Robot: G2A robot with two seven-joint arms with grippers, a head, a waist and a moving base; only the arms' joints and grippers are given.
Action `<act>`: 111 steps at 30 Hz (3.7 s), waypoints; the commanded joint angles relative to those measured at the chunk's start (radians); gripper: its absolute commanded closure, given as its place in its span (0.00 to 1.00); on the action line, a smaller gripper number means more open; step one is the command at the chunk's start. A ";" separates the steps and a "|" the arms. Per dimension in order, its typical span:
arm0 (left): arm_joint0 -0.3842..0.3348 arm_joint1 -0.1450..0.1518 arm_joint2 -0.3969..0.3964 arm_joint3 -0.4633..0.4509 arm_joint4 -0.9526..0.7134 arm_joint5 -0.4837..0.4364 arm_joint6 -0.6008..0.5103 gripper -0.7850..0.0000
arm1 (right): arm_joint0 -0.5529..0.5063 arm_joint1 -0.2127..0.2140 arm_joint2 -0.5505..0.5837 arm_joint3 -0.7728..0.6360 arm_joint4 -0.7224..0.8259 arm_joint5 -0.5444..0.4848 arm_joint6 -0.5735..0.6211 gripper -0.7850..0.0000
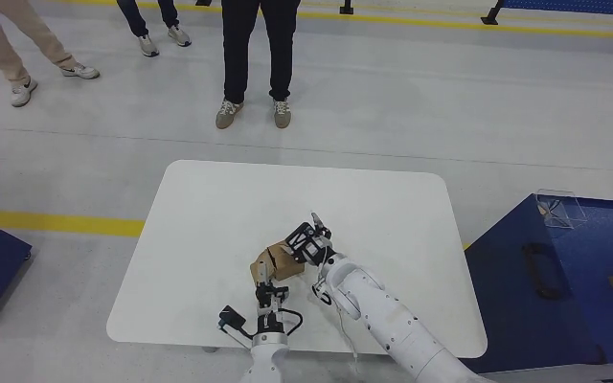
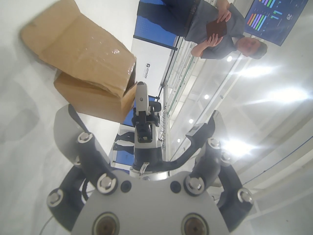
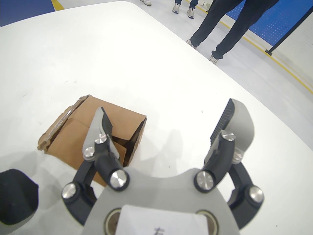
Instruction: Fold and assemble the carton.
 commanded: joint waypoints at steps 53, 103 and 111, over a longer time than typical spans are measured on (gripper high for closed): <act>-0.149 -0.019 -0.062 0.119 0.184 -0.121 0.070 0.00 | -0.004 -0.017 0.131 0.007 -0.093 -0.072 0.000 0.00; 0.034 0.054 -0.121 -0.235 0.375 0.565 -0.369 0.00 | -0.123 0.048 0.357 -0.181 -0.131 -0.036 0.075 0.00; -0.048 0.050 -0.090 -0.163 0.366 0.694 -0.394 0.12 | -0.108 0.034 0.312 -0.197 -0.130 -0.064 0.149 0.00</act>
